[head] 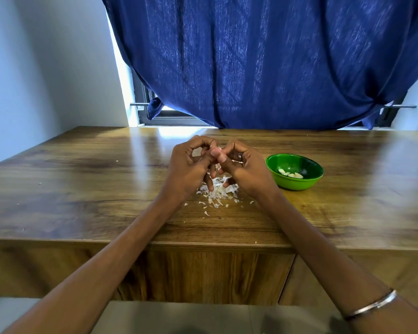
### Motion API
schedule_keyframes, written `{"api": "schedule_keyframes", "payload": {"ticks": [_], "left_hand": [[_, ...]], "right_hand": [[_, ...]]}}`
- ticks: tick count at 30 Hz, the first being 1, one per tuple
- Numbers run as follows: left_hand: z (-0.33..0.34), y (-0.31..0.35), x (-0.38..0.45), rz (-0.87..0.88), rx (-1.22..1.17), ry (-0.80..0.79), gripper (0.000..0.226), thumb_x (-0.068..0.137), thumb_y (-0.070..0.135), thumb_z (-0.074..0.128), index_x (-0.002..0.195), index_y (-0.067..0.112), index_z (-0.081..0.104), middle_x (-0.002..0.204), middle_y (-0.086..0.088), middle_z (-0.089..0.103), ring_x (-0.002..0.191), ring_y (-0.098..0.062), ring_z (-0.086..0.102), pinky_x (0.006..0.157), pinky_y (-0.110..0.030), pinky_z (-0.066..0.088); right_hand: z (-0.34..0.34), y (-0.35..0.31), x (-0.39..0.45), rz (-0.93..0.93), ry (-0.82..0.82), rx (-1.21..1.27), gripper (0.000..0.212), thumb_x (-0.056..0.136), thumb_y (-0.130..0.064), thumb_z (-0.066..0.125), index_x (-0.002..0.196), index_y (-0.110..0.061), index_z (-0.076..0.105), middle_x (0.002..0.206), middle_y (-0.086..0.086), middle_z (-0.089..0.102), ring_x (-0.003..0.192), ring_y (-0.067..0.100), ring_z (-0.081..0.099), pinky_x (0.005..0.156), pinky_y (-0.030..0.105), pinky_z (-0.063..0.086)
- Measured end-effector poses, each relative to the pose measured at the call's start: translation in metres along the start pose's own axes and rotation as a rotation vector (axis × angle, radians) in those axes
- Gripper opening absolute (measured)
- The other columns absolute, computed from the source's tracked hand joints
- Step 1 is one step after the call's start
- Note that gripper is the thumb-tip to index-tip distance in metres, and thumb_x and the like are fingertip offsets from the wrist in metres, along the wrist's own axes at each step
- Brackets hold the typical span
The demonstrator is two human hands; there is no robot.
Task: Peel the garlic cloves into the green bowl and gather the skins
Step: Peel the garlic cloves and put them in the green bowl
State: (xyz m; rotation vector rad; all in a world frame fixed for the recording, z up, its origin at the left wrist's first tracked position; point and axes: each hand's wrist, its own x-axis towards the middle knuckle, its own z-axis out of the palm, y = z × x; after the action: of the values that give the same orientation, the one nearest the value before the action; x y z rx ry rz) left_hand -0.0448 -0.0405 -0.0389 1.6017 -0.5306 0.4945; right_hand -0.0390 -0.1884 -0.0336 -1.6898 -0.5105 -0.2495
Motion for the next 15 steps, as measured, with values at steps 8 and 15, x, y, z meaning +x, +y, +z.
{"api": "schedule_keyframes", "payload": {"ticks": [8,15], "left_hand": [[0.001,0.0039,0.0003,-0.061,-0.05,0.026,0.01,0.1,0.012,0.063,0.09,0.012,0.065,0.074,0.009,0.066,0.049,-0.012,0.056,0.038,-0.026,0.047],[-0.0012,0.005,0.0006,-0.05,-0.038,0.065,0.004,0.097,0.006,0.066,0.096,0.01,0.067,0.088,0.007,0.071,0.049,-0.018,0.058,0.038,-0.027,0.048]], "right_hand": [[-0.0011,-0.0039,-0.0011,0.074,0.027,0.082,0.01,0.093,-0.026,0.068,0.097,-0.017,0.068,0.093,0.005,0.074,0.07,0.008,0.069,0.053,0.027,0.054],[-0.0059,-0.0012,0.0008,0.132,0.071,0.141,0.01,0.097,-0.02,0.065,0.105,-0.018,0.071,0.089,-0.004,0.074,0.068,0.003,0.065,0.053,0.024,0.051]]}}
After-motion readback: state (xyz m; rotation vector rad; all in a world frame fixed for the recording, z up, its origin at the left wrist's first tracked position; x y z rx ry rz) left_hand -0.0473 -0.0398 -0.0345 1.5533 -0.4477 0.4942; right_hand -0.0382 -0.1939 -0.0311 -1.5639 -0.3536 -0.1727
